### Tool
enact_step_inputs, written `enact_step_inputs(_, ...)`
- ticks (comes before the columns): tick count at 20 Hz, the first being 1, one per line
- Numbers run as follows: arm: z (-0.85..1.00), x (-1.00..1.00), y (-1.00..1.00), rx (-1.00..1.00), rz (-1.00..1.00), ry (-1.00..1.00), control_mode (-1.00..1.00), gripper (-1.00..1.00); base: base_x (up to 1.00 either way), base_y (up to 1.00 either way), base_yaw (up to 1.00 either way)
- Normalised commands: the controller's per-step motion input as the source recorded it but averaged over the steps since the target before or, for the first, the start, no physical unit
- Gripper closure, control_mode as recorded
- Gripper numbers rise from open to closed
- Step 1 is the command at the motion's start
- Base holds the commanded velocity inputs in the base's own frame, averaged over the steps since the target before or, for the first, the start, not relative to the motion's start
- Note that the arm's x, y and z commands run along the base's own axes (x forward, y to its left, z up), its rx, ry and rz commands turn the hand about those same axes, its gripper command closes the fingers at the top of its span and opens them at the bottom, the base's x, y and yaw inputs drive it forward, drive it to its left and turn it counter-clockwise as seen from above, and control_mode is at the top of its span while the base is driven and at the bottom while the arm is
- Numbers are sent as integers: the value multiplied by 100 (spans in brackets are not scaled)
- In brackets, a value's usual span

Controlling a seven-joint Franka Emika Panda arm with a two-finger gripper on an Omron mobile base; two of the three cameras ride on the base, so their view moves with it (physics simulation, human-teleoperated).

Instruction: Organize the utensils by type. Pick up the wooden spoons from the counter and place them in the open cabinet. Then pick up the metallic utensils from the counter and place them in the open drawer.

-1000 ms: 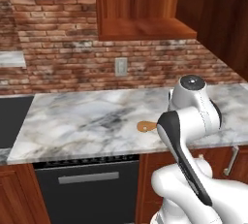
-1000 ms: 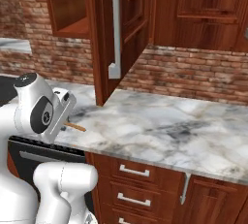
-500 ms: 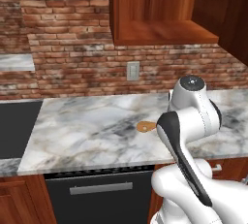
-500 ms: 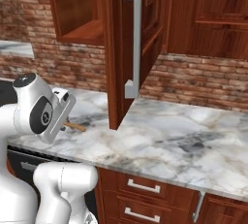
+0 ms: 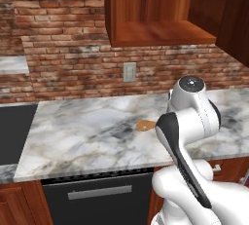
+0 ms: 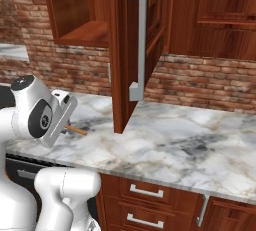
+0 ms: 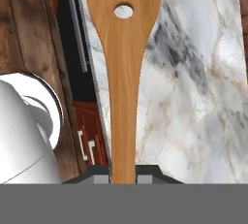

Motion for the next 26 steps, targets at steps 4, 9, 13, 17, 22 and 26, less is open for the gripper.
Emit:
enact_step_inputs(4, 11, 11, 17, 3, -21, -20, -100, 100, 0, 0, 0)
enact_step_inputs(9, 22, 9, 4, 7, -25, -25, -100, 100, 0, 0, 0)
enact_step_inputs(13, 43, 15, -17, 6, -17, -7, -100, 100, 0, 0, 0)
enact_step_inputs(17, 84, 9, -3, 0, -11, -3, -100, 100, 0, 0, 0)
enact_step_inputs(22, 99, 5, -29, 1, -7, -5, -100, 100, 0, 0, 0)
enact_step_inputs(26, 100, 20, -51, 7, -2, 0, -100, 100, 0, 0, 0)
